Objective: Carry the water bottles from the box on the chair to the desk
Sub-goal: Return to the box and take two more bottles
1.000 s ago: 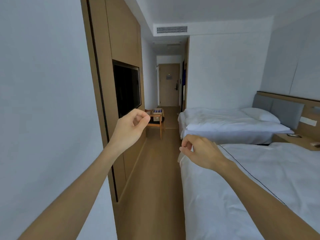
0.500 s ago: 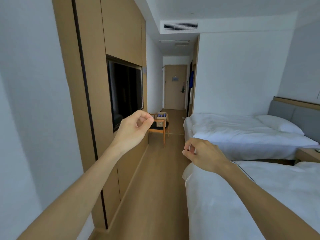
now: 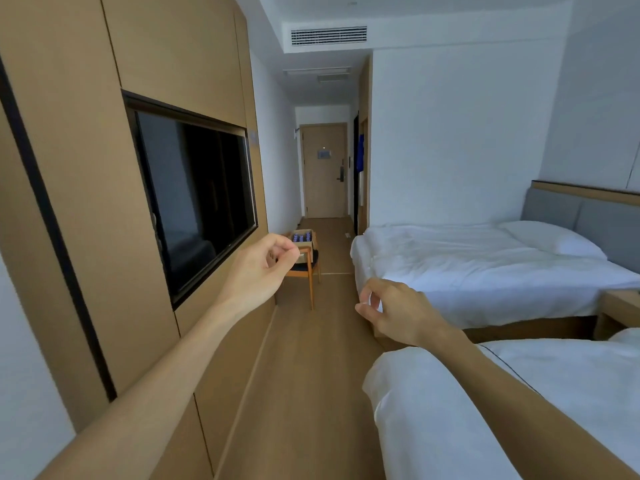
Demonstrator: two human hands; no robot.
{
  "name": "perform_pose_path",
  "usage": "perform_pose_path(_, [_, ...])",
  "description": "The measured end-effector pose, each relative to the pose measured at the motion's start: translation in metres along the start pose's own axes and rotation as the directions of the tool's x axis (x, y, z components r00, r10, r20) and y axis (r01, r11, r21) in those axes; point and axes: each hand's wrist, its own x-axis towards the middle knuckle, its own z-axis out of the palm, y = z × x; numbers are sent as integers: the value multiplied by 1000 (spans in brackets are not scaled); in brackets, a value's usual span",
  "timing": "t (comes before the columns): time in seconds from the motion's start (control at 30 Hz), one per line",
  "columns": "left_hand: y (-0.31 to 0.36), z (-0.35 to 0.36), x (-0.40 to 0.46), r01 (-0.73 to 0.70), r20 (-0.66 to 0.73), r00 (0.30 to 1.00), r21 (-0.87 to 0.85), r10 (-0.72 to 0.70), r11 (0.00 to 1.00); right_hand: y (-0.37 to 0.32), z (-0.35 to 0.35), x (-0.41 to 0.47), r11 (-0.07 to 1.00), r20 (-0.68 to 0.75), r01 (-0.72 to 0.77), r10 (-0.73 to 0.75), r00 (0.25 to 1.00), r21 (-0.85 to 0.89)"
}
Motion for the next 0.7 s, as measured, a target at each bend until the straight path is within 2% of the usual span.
perform_pose_path(0.33, [-104,115,181,29,-2,1000,28,-29,999,129,59,196,999,31,50,-51,998,21])
perform_pose_path(0.7, [-209,198,350,61,-41,997,57,-58,997,236,116,402,994,34,102,-103,994,27])
